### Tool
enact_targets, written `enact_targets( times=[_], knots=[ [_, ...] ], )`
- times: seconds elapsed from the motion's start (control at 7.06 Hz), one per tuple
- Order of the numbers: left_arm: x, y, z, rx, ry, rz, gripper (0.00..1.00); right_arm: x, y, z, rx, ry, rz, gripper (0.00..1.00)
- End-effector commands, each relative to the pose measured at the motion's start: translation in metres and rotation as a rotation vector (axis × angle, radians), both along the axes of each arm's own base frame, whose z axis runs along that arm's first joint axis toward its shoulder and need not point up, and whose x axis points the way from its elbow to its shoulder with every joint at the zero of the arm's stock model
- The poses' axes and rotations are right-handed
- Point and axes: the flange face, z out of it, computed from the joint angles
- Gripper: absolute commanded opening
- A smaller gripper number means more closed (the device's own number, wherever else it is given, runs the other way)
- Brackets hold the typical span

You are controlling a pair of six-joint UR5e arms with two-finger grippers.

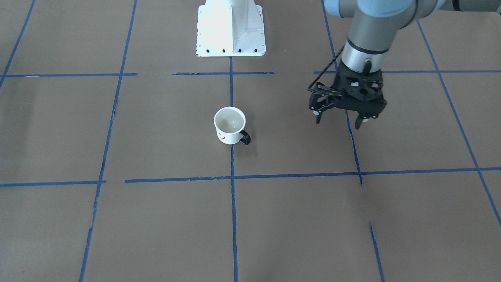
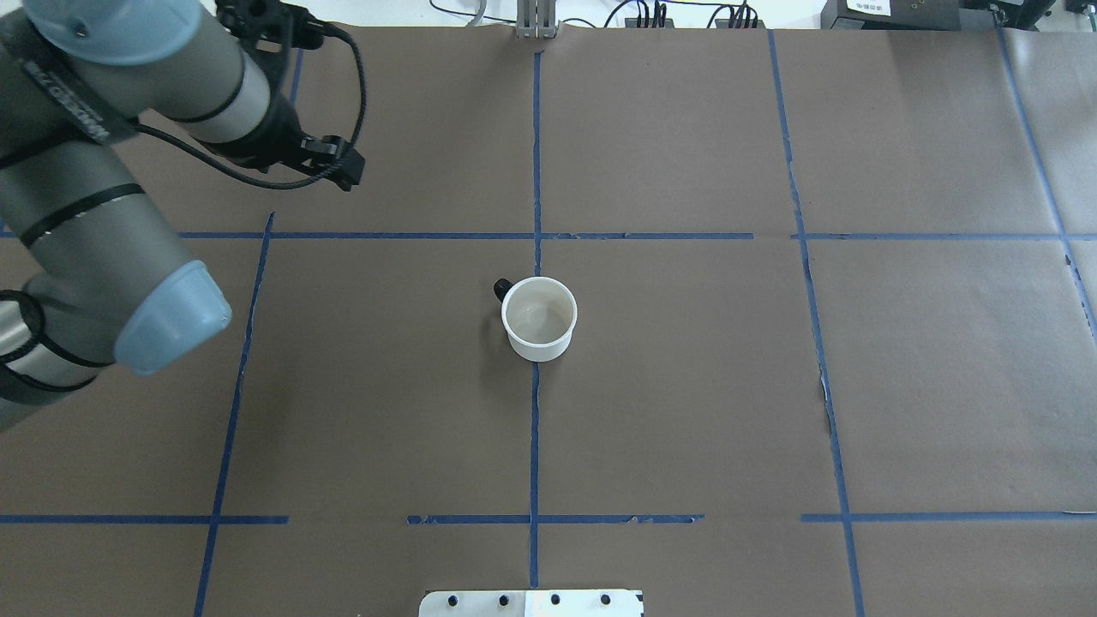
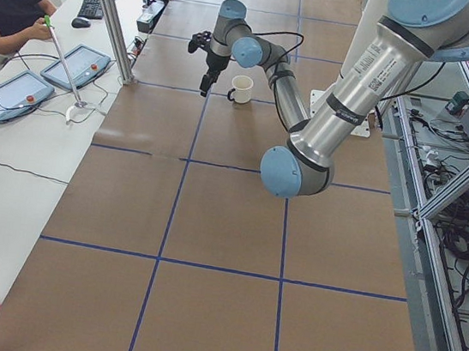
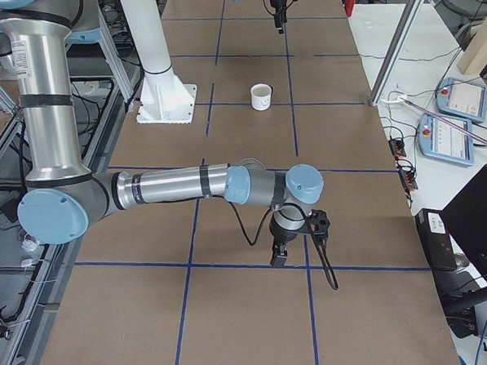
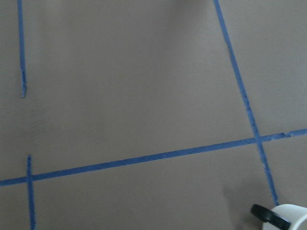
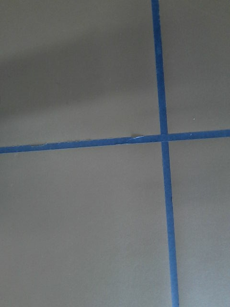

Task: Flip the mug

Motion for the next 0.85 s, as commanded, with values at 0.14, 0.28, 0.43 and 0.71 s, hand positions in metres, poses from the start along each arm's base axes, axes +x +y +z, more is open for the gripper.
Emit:
enact_targets(
  times=[0.14, 0.28, 0.43, 0.71],
  knots=[
    [-0.125, -0.023, 0.133, 0.090, -0.010, 0.038, 1.00, 0.000, 0.000, 0.000, -0.001, 0.000, 0.000, 1.00],
    [-0.139, -0.029, 0.178, 0.123, -0.020, 0.044, 1.00, 0.000, 0.000, 0.000, -0.001, 0.000, 0.000, 1.00],
    [-0.156, -0.020, 0.208, 0.104, 0.018, 0.055, 1.00, 0.000, 0.000, 0.000, -0.001, 0.000, 0.000, 1.00],
    [-0.222, -0.024, 0.275, 0.032, 0.052, 0.091, 1.00, 0.000, 0.000, 0.000, 0.001, 0.000, 0.000, 1.00]
  ],
)
